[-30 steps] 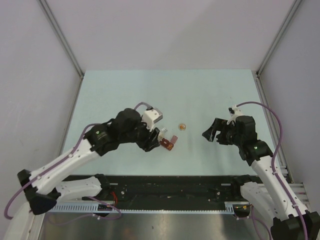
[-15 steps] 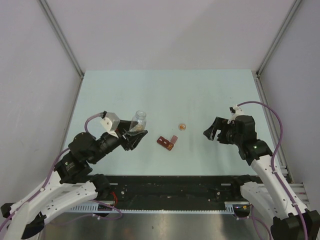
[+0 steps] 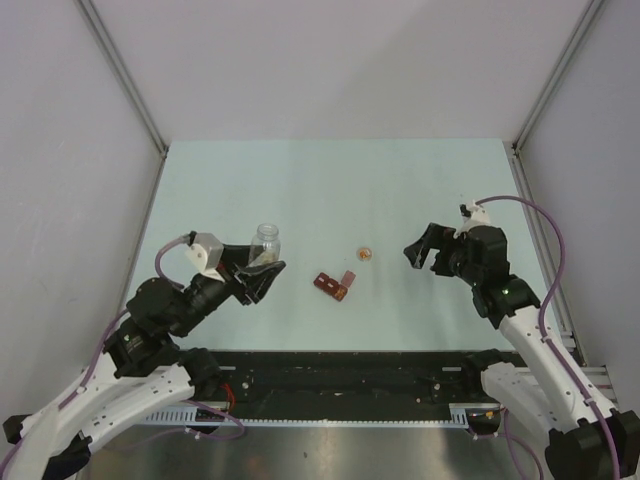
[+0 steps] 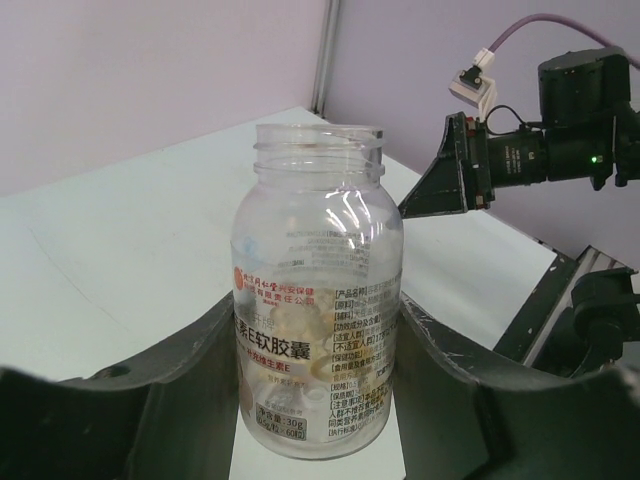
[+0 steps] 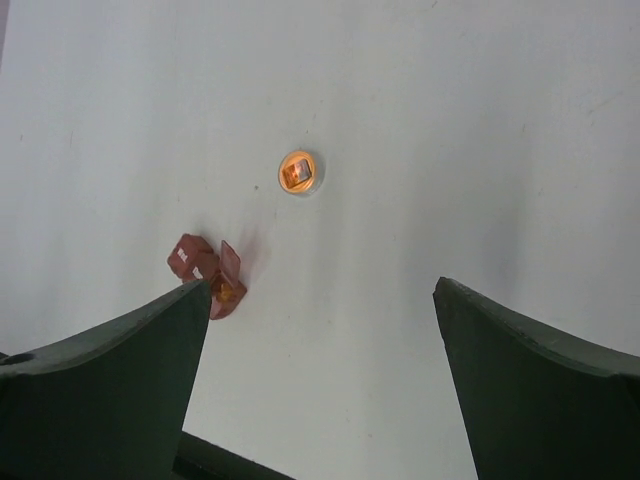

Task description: Sort the pills into containers

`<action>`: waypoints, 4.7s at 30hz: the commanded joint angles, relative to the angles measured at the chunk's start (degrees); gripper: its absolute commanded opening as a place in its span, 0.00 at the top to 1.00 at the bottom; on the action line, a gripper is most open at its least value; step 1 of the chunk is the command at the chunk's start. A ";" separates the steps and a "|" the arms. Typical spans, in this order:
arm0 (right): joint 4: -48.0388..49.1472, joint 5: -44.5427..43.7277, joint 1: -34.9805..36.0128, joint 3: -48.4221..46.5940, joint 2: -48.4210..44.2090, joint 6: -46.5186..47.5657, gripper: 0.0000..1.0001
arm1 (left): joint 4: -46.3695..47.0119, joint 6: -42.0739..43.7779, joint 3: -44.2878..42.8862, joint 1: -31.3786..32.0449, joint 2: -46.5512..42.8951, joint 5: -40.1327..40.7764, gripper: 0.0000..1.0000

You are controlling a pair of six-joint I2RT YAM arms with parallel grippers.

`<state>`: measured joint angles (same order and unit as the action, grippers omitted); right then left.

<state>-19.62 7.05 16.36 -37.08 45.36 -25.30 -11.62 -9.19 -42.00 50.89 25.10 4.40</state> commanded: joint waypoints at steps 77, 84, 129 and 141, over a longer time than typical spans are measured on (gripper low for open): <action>52.75 -16.27 19.50 2.81 46.57 11.94 0.11 | -1.74 -1.88 5.79 0.26 -7.00 5.00 1.00; 49.85 -16.80 19.59 -0.35 49.03 10.54 0.15 | -2.27 -1.36 5.35 0.26 -7.17 5.35 1.00; 37.11 -24.27 22.22 -7.48 55.54 9.75 0.64 | -4.11 -1.36 5.26 0.26 -7.96 6.49 1.00; 35.70 -29.46 22.49 -1.77 48.16 4.91 0.68 | -4.82 -1.88 5.52 0.26 -9.28 6.41 1.00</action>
<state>18.24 -18.28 38.52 -40.93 97.01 -17.39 -17.32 -11.03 -36.32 50.89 16.60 10.37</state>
